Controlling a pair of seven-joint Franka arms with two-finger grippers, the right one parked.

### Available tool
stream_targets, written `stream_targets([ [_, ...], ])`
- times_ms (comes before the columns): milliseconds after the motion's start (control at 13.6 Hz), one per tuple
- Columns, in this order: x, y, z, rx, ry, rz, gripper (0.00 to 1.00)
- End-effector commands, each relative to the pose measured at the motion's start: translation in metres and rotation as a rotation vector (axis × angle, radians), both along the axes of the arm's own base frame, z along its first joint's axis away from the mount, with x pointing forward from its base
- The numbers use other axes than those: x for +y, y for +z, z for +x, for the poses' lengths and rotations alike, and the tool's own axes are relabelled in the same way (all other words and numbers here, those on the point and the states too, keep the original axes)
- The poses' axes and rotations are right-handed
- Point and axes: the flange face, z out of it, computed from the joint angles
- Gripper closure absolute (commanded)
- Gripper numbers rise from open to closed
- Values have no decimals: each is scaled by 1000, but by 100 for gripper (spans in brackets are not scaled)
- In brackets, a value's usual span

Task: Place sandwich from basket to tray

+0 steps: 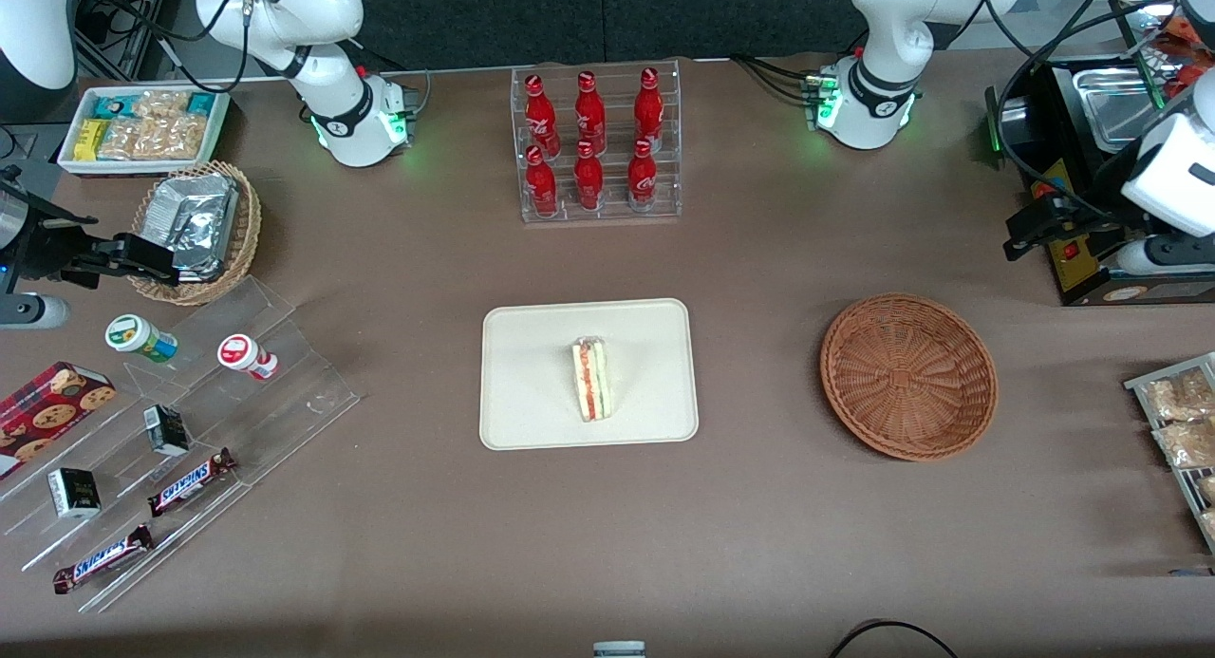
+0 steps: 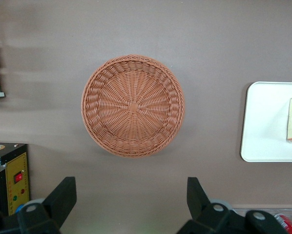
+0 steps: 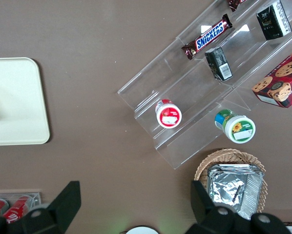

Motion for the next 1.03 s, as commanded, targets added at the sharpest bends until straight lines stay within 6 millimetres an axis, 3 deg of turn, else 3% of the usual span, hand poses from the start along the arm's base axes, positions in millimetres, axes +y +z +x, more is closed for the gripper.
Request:
stream_targets([
  [0, -9, 3, 0, 10, -12, -12, 0],
  [809, -14, 5, 1, 2, -31, 26, 0],
  [956, -23, 12, 1, -14, -50, 53, 0],
])
